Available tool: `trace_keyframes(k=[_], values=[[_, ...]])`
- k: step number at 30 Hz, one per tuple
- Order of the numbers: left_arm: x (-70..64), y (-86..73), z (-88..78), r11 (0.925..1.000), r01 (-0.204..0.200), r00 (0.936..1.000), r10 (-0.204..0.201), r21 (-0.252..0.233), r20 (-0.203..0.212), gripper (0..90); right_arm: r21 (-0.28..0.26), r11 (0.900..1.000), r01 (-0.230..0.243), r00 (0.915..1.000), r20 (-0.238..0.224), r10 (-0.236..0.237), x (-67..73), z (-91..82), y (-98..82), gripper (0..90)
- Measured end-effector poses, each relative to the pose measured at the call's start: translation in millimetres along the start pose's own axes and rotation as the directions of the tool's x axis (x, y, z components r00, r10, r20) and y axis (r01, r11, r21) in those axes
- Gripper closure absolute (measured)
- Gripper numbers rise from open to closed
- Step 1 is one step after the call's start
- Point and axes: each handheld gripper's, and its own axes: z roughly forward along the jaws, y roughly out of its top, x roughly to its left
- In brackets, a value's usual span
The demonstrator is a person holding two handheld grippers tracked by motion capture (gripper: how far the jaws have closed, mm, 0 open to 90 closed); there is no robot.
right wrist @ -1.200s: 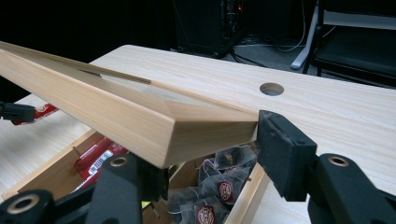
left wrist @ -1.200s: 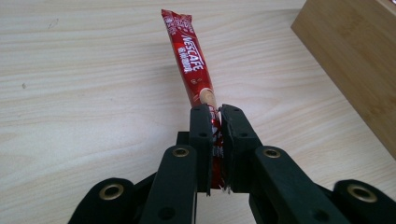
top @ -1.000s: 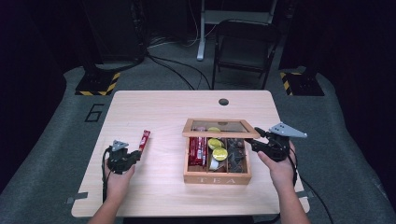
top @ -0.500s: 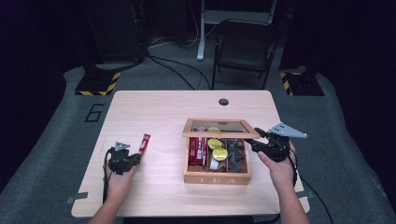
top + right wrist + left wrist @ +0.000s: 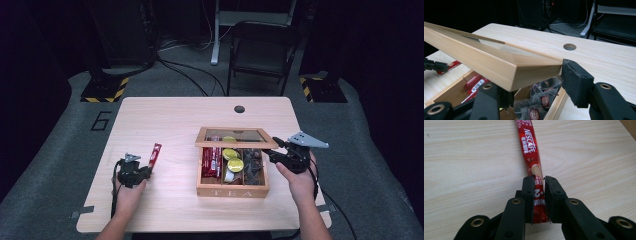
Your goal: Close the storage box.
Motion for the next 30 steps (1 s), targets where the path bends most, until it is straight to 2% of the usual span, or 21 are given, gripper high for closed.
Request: trace_keyframes(k=[1, 4, 15, 16, 17, 19, 30], values=[[-0.2, -0.6, 0.4, 1.0000, 0.004, 1.0000, -0.004, -0.006, -0.006, 72.3, 0.000, 1.000, 0.000, 1.0000, 0.001, 0.000, 0.1, 0.0, 0.0, 46.2], [-0.8, -0.6, -0.6, 0.9999, 0.011, 0.9999, -0.011, -0.008, 0.002, 69.5, 0.001, 1.000, 0.000, 1.0000, 0.001, 0.000, 0.1, 0.0, -0.1, 46.3], [-6.2, 1.2, -6.0, 0.9996, -0.014, 0.9997, 0.014, -0.026, -0.019, 55.8, 0.001, 1.000, 0.002, 1.0000, -0.001, -0.002, 0.1, 0.0, -0.1, 46.2], [-6.6, 1.2, -6.3, 0.9992, -0.018, 0.9996, 0.017, -0.036, -0.023, 54.0, 0.002, 1.000, 0.001, 1.0000, 0.000, -0.001, 0.2, 0.0, -0.1, 46.3], [-9.0, 1.7, -7.4, 0.9986, -0.003, 0.9997, 0.001, -0.053, -0.026, 50.7, 0.002, 1.000, 0.002, 1.0000, -0.001, -0.002, 0.2, 0.0, -0.1, 46.2], [-9.1, 2.0, -8.0, 0.9981, -0.015, 0.9995, 0.014, -0.059, -0.030, 49.4, 0.002, 1.000, 0.002, 1.0000, 0.000, -0.002, 0.1, 0.0, -0.1, 46.2], [-19.7, 7.8, -15.5, 0.9950, -0.015, 0.9999, 0.015, -0.099, 0.001, 47.1, 0.006, 1.000, 0.005, 1.0000, 0.004, -0.005, 1.0, -0.4, -0.8, 46.4]])
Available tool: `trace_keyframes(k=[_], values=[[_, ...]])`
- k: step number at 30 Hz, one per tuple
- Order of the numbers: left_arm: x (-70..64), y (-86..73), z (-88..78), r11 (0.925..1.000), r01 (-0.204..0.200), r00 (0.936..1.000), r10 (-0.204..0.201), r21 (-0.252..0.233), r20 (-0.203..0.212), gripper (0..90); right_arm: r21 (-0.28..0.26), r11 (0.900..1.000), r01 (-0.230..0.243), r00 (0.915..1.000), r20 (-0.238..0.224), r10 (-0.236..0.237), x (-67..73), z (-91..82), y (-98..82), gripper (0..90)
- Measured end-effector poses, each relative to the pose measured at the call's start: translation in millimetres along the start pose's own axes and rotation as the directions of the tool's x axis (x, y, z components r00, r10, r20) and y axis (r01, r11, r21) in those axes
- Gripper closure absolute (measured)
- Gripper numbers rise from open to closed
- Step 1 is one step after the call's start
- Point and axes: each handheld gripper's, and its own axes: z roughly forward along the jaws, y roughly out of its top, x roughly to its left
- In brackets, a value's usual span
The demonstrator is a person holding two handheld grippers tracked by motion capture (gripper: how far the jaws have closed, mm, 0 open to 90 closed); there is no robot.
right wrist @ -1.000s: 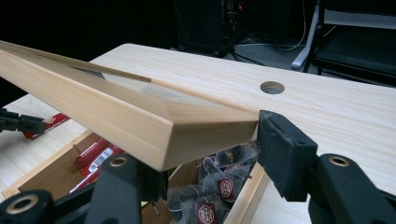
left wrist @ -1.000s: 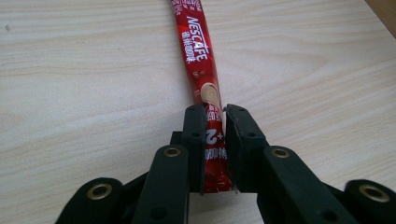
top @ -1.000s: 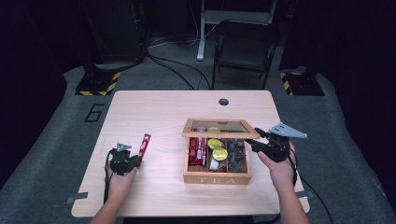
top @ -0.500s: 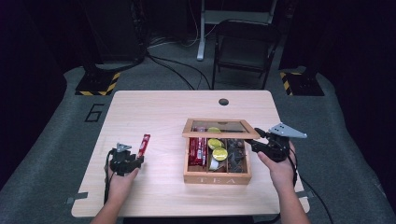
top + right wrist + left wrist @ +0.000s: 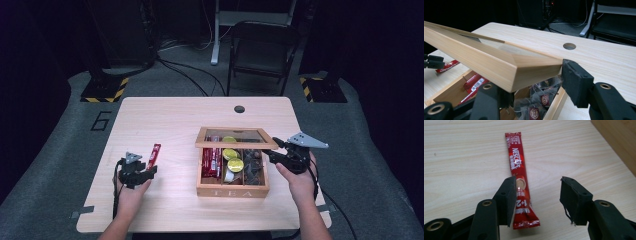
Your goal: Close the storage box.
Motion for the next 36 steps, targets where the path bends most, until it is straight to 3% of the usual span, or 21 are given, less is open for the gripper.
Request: trace_keyframes(k=[8, 13, 14, 15, 16, 17, 19, 22, 24, 32, 33, 36], values=[[-18.0, 12.6, -9.5, 0.9987, -0.039, 0.9977, 0.041, -0.032, 0.053, 47.3, 0.008, 1.000, 0.003, 1.0000, 0.002, -0.003, 1.3, -1.0, -2.6, 46.4], [-33.4, 21.7, -18.4, 0.9955, -0.074, 0.9926, 0.079, -0.060, 0.093, 47.4, 0.014, 1.000, 0.001, 1.0000, 0.003, -0.001, 2.5, -2.1, -5.4, 46.4], [-37.9, 23.6, -20.6, 0.9936, -0.089, 0.9910, 0.096, -0.069, 0.094, 47.4, 0.017, 1.000, 0.001, 1.0000, 0.002, -0.001, 2.7, -2.4, -5.9, 46.5], [-46.8, 27.7, -25.0, 0.9875, -0.136, 0.9844, 0.143, -0.080, 0.102, 47.4, 0.019, 1.000, 0.000, 1.0000, 0.004, 0.000, 3.2, -3.1, -7.0, 46.6], [-46.8, 27.7, -25.0, 0.9875, -0.136, 0.9844, 0.143, -0.080, 0.102, 47.4, 0.018, 1.000, 0.001, 1.0000, 0.003, -0.001, 3.2, -3.2, -7.5, 46.7], [-56.1, 31.1, -27.7, 0.9819, -0.164, 0.9782, 0.174, -0.096, 0.113, 47.4, 0.017, 1.000, 0.002, 1.0000, 0.002, -0.002, 3.4, -3.3, -7.9, 46.8], [-60.8, 32.5, -28.8, 0.9798, -0.173, 0.9756, 0.185, -0.100, 0.119, 47.4, 0.016, 1.000, 0.004, 1.0000, 0.003, -0.004, 3.6, -3.4, -8.4, 46.8], [-72.5, 36.8, -30.1, 0.9729, -0.201, 0.9663, 0.216, -0.113, 0.140, 47.4, 0.021, 1.000, -0.005, 1.0000, 0.004, 0.005, 4.6, -3.9, -9.6, 46.9], [-80.8, 40.5, -30.9, 0.9701, -0.209, 0.9606, 0.227, -0.123, 0.160, 47.3, 0.023, 1.000, -0.002, 1.0000, 0.004, 0.002, 5.0, -4.1, -10.4, 46.9], [-91.8, 48.9, -35.5, 0.9671, -0.197, 0.9533, 0.227, -0.161, 0.199, 47.4, 0.025, 1.000, 0.001, 1.0000, 0.005, -0.001, 4.8, -4.6, -11.3, 47.1], [-95.7, 51.1, -38.3, 0.9631, -0.208, 0.9491, 0.241, -0.171, 0.203, 47.4, 0.025, 1.000, 0.001, 1.0000, 0.004, -0.001, 4.8, -4.5, -11.2, 47.1], [-100.6, 53.6, -41.1, 0.9603, -0.216, 0.9447, 0.251, -0.176, 0.210, 47.4, 0.025, 1.000, 0.000, 1.0000, 0.004, 0.000, 4.8, -4.5, -11.1, 47.1]])
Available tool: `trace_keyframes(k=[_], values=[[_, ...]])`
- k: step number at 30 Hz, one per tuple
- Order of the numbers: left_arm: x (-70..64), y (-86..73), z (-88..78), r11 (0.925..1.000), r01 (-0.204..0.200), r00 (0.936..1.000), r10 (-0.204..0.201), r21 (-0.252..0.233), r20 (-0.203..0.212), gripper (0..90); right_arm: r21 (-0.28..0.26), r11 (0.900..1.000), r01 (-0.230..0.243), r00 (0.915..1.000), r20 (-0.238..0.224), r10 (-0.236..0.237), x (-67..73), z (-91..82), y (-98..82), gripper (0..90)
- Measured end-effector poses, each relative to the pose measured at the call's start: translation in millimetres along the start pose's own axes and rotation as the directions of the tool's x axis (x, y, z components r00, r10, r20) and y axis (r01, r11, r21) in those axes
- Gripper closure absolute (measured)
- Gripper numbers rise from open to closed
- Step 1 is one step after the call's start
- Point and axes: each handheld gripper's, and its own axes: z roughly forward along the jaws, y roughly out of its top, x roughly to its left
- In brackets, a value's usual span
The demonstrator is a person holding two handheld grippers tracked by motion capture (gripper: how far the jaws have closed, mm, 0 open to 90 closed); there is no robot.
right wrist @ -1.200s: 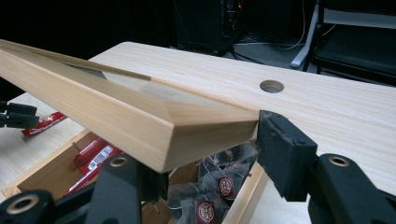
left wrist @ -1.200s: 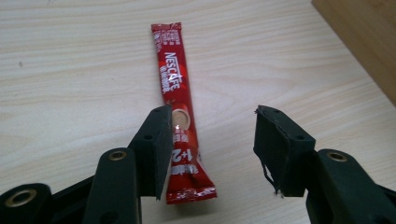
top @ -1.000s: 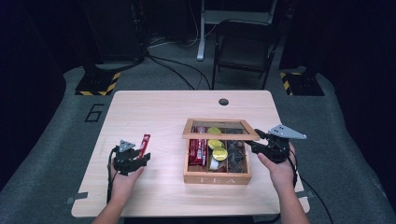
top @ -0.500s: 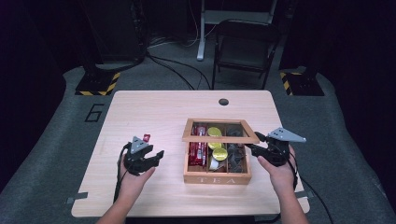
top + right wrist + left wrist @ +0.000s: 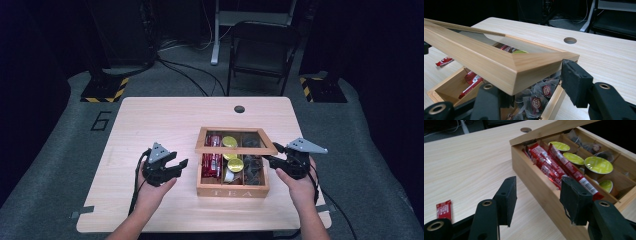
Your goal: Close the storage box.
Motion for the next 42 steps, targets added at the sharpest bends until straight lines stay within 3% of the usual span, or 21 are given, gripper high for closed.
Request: trace_keyframes(k=[1, 7, 17, 27, 33, 42], values=[[-3.6, 4.4, -1.1, 0.9998, -0.018, 0.9998, 0.018, -0.003, 0.006, 47.5, -0.002, 1.000, -0.005, 1.0000, 0.000, 0.005, 0.3, 0.1, 0.4, 47.1], [-10.4, 15.8, -0.6, 0.9996, -0.018, 0.9993, 0.019, -0.020, 0.031, 47.6, 0.000, 1.000, -0.006, 1.0000, 0.000, 0.006, 0.0, -0.1, 0.9, 47.1], [-26.8, 35.5, -1.7, 0.9980, -0.057, 0.9946, 0.059, -0.027, 0.085, 50.5, -0.001, 1.000, 0.005, 1.0000, 0.001, -0.005, -0.6, -0.1, 1.2, 47.1], [-31.4, 46.0, -5.5, 0.9969, -0.063, 0.9919, 0.067, -0.047, 0.107, 55.8, 0.001, 1.000, -0.001, 1.0000, -0.002, 0.001, -0.3, -0.1, 1.0, 47.0], [-34.6, 48.8, -5.0, 0.9957, -0.067, 0.9938, 0.072, -0.063, 0.084, 57.7, -0.014, 1.000, -0.008, 0.9999, -0.013, 0.008, -2.1, -1.6, 2.5, 47.8], [-31.3, 53.8, -4.8, 0.9974, -0.052, 0.9934, 0.057, -0.049, 0.099, 57.6, -0.002, 1.000, -0.019, 0.9997, -0.013, 0.019, -1.8, -3.3, 7.5, 48.1]])
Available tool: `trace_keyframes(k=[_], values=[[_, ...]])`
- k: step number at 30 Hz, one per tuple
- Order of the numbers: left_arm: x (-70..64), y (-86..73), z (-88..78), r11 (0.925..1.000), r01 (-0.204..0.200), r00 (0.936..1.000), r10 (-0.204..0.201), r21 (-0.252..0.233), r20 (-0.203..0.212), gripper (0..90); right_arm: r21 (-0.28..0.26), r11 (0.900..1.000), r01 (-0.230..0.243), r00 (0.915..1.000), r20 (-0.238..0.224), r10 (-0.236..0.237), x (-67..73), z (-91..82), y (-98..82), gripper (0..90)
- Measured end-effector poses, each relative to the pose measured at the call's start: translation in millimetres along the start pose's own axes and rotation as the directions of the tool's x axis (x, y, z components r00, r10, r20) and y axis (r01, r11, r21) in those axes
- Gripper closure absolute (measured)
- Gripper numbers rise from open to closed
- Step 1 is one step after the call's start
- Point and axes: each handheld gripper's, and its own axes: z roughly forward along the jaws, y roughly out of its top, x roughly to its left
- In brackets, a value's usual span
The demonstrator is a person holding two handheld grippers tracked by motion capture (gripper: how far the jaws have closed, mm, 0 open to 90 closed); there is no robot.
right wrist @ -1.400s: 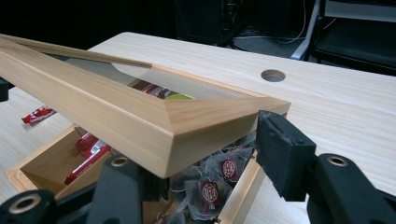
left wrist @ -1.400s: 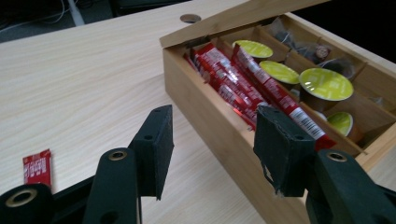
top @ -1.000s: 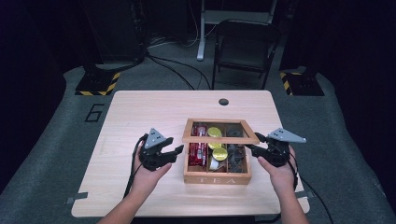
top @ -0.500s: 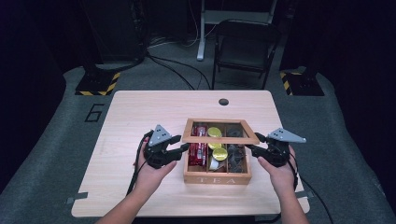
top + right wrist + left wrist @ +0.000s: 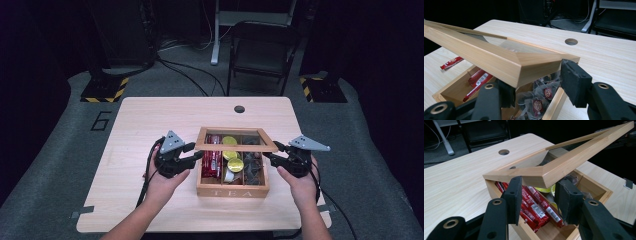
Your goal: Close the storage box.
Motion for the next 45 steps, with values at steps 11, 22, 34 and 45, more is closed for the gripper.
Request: trace_keyframes(k=[11, 22, 34, 45], values=[[-0.4, 1.5, -0.2, 1.0000, -0.007, 1.0000, 0.007, 0.001, 0.000, 57.5, 0.015, 0.999, 0.037, 0.9993, 0.002, -0.037, 2.8, -4.4, 5.4, 48.2], [-0.8, 0.2, 0.0, 0.9999, -0.014, 0.9999, 0.014, 0.009, -0.001, 57.2, 0.006, 1.000, 0.026, 0.9992, -0.029, -0.026, 3.1, -12.6, 2.4, 48.4], [-2.1, -4.5, 0.2, 0.9999, -0.011, 0.9999, 0.011, 0.011, 0.005, 57.1, 0.013, 0.998, 0.056, 0.9980, -0.032, -0.055, 6.0, -18.3, 0.3, 48.8], [-4.5, -11.0, 0.1, 0.9997, -0.018, 0.9998, 0.018, 0.015, 0.006, 57.1, 0.022, 0.997, 0.069, 0.9965, -0.050, -0.068, 7.8, -25.2, -4.0, 50.5]])
